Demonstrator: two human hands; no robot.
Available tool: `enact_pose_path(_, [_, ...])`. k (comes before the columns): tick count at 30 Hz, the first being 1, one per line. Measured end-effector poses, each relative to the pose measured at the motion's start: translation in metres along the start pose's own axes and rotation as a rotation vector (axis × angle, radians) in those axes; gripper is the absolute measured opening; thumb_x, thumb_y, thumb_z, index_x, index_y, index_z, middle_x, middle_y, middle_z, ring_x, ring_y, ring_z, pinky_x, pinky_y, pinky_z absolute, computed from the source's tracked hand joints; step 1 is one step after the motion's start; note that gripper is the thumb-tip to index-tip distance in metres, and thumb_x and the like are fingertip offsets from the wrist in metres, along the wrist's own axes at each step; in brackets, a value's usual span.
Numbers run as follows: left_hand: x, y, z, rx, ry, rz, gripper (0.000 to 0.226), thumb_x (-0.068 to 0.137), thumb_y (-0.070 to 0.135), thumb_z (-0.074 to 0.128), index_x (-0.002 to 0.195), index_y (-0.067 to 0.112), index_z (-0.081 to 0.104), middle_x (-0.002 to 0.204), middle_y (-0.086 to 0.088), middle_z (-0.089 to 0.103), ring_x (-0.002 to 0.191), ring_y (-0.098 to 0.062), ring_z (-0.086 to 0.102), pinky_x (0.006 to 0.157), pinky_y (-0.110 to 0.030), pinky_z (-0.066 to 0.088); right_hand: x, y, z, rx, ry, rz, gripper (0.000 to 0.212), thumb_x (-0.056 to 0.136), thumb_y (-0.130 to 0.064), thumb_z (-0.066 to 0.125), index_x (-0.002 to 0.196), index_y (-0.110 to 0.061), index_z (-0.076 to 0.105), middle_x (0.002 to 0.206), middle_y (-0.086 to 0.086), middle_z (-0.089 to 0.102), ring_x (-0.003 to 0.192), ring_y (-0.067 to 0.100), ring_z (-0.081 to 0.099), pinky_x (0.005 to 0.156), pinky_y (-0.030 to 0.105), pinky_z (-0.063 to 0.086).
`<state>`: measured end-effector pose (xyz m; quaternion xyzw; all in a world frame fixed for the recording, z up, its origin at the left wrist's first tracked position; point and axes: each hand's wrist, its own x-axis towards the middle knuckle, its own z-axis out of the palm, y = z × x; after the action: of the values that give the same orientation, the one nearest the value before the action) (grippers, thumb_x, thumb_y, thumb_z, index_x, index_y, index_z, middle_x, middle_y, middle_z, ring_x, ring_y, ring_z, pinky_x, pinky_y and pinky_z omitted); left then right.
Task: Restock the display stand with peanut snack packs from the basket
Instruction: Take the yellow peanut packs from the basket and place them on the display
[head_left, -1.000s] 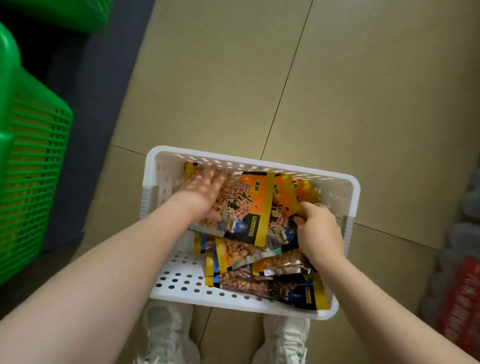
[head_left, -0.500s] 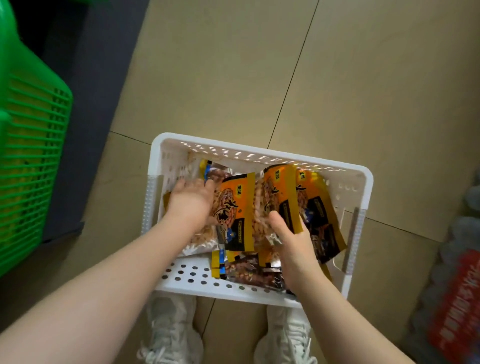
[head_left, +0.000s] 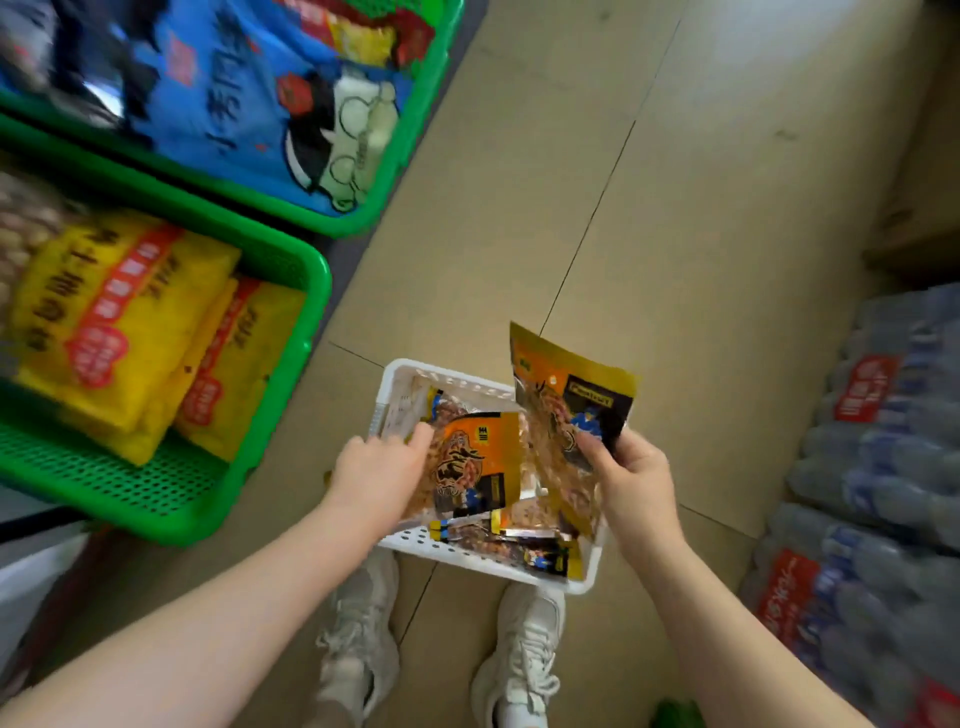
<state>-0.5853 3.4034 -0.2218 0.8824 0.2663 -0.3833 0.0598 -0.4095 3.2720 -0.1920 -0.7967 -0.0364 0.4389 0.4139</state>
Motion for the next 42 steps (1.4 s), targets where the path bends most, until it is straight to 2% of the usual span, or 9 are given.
enact_pose_path(5, [-0.112,-0.04,-0.094,-0.081,0.048,-0.034,0.067,0.086,0.017,0.054,0.142,0.018,0.017,0.109,-0.007,0.067,0.095,-0.029,0.067,0.075,-0.041,0.052,-0.076,-0.14,-0.038,-0.034,-0.029,-0.253,0.017,0.097,-0.015,0.045,0.098,-0.021,0.061,0.093,-0.004,0.069,0.086,0.007,0.066,0.076,0.023,0.052])
enact_pose_path(13, [-0.371,-0.097,-0.234,-0.504,0.468,-0.498,0.058,0.081,0.052,0.059,0.121,0.019,0.032,0.1,-0.012,0.069,0.093,-0.033,0.067,0.068,-0.041,0.051,-0.238,-0.344,-0.038,0.007,-0.223,-0.578,0.025,0.098,-0.016,0.044,0.08,-0.024,0.06,0.078,-0.004,0.063,0.069,0.007,0.056,0.062,0.023,0.047])
enact_pose_path(17, [-0.511,-0.103,-0.242,-0.657,0.627,-0.799,0.063,0.079,0.057,0.057,0.125,0.017,0.041,0.104,-0.01,0.067,0.093,-0.032,0.066,0.062,-0.037,0.046,-0.346,-0.406,0.005,-0.042,-0.416,-0.725,0.03,0.094,-0.014,0.051,0.065,-0.02,0.056,0.058,-0.012,0.054,0.049,-0.008,0.046,0.055,0.016,0.039])
enact_pose_path(22, [-0.662,-0.119,-0.224,-0.648,0.841,-1.126,0.06,0.077,0.048,0.066,0.117,0.008,0.047,0.096,-0.017,0.067,0.085,-0.035,0.065,0.06,-0.037,0.049,-0.476,-0.441,0.084,-0.039,-0.68,-0.795,0.033,0.086,-0.044,0.059,0.095,-0.013,0.066,0.09,-0.006,0.067,0.083,0.009,0.06,0.077,0.03,0.046])
enact_pose_path(25, [-0.746,-0.131,-0.207,-0.614,0.939,-1.332,0.059,0.079,0.044,0.066,0.119,0.004,0.048,0.089,-0.023,0.066,0.082,-0.039,0.064,0.063,-0.042,0.051,-0.553,-0.455,0.125,-0.028,-0.77,-0.952,0.028,0.087,-0.039,0.057,0.065,-0.021,0.059,0.068,-0.007,0.061,0.069,0.007,0.054,0.068,0.033,0.046])
enact_pose_path(30, [-0.86,-0.174,-0.173,-0.51,1.249,-1.608,0.058,0.078,0.042,0.067,0.115,0.002,0.047,0.09,-0.026,0.064,0.086,-0.043,0.062,0.058,-0.036,0.038,-0.673,-0.468,0.189,0.107,-0.937,-0.947,0.031,0.093,-0.025,0.053,0.063,-0.02,0.053,0.061,-0.014,0.049,0.046,0.0,0.05,0.049,0.02,0.04])
enact_pose_path(36, [-0.937,-0.301,-0.118,-0.606,1.331,-1.506,0.055,0.082,0.045,0.062,0.116,0.007,0.043,0.059,-0.007,0.048,0.055,-0.029,0.053,0.043,-0.031,0.03,-0.767,-0.483,0.267,0.245,-1.006,-0.964,0.033,0.094,-0.022,0.052,0.111,0.006,0.056,0.093,0.028,0.065,0.078,0.026,0.061,0.068,0.033,0.04])
enact_pose_path(39, [-0.948,-0.379,-0.102,-0.784,1.32,-1.413,0.061,0.08,0.049,0.063,0.118,0.005,0.047,0.084,-0.016,0.06,0.084,-0.034,0.061,0.058,-0.033,0.034,-0.798,-0.503,0.311,0.279,-1.019,-0.946,0.032,0.094,-0.022,0.051,0.065,-0.017,0.062,0.052,0.003,0.058,0.043,0.016,0.052,0.053,0.023,0.031])
enact_pose_path(42, [-0.94,-0.447,-0.088,-0.954,1.515,-1.24,0.041,0.08,0.039,0.068,0.096,0.006,0.048,0.074,-0.001,0.054,0.089,-0.034,0.059,0.062,-0.032,0.032,-0.818,-0.515,0.36,0.329,-1.031,-0.907,0.027,0.092,-0.026,0.054,0.067,-0.018,0.061,0.052,-0.008,0.058,0.052,0.018,0.05,0.055,0.024,0.035])
